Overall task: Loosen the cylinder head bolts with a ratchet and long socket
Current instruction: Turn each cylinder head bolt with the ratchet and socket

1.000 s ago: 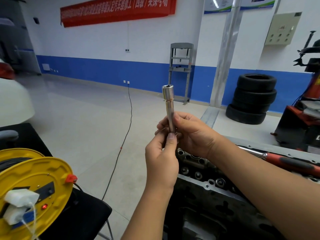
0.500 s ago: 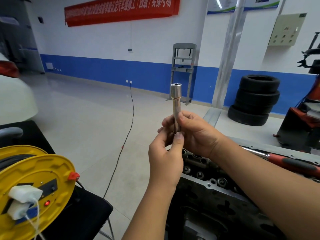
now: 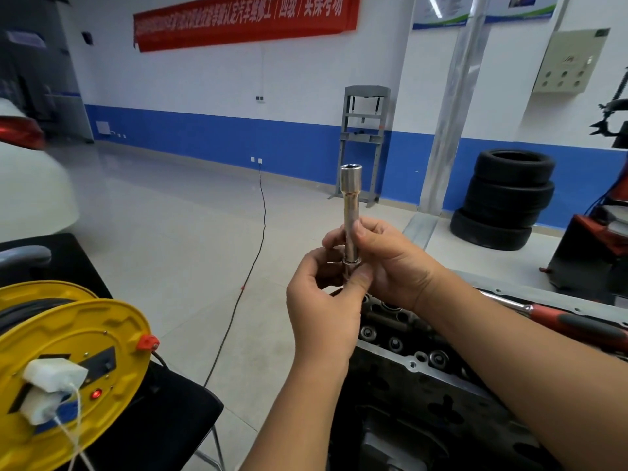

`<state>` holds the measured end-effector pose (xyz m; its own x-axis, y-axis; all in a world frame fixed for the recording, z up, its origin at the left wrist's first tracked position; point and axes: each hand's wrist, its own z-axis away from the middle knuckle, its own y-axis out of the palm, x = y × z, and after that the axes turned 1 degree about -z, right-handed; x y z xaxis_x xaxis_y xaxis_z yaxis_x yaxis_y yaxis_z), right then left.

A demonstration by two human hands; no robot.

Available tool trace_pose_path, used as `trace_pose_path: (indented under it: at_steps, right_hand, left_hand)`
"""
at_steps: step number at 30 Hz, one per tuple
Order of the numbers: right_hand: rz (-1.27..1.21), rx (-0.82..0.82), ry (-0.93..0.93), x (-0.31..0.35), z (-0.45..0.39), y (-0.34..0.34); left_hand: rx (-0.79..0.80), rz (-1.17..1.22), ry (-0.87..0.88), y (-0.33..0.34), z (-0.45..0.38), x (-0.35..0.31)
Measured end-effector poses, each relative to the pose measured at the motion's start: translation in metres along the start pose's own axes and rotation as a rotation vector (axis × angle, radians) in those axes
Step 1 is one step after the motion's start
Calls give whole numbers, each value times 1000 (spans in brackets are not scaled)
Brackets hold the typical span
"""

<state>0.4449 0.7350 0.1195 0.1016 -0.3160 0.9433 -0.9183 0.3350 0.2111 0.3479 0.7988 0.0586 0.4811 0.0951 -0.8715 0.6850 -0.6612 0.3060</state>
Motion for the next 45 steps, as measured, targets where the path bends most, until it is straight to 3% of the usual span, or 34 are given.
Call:
trace_pose_path:
  at_steps: [6,13,25,34,41,45]
  right_hand:
    - [94,-37,-20,-2,-1,2]
    - [16,46,14,1,0,3]
    - [73,14,5,0,-1,1]
    - [70,-30,25,1,0,0]
    - [123,-65,-2,0,-1,1]
    - [148,-57,21,-2,-1,-2]
  left_hand:
    - [137,119,-61,-1,2,-6]
    - [25,-13,-3,0,-1,0]
    - [141,-90,-17,0,2,-2]
    - [-45,-73,11,2,1,1]
    - [52,-54,88,2,6,-5]
    - [71,-20,38,1,6,-5]
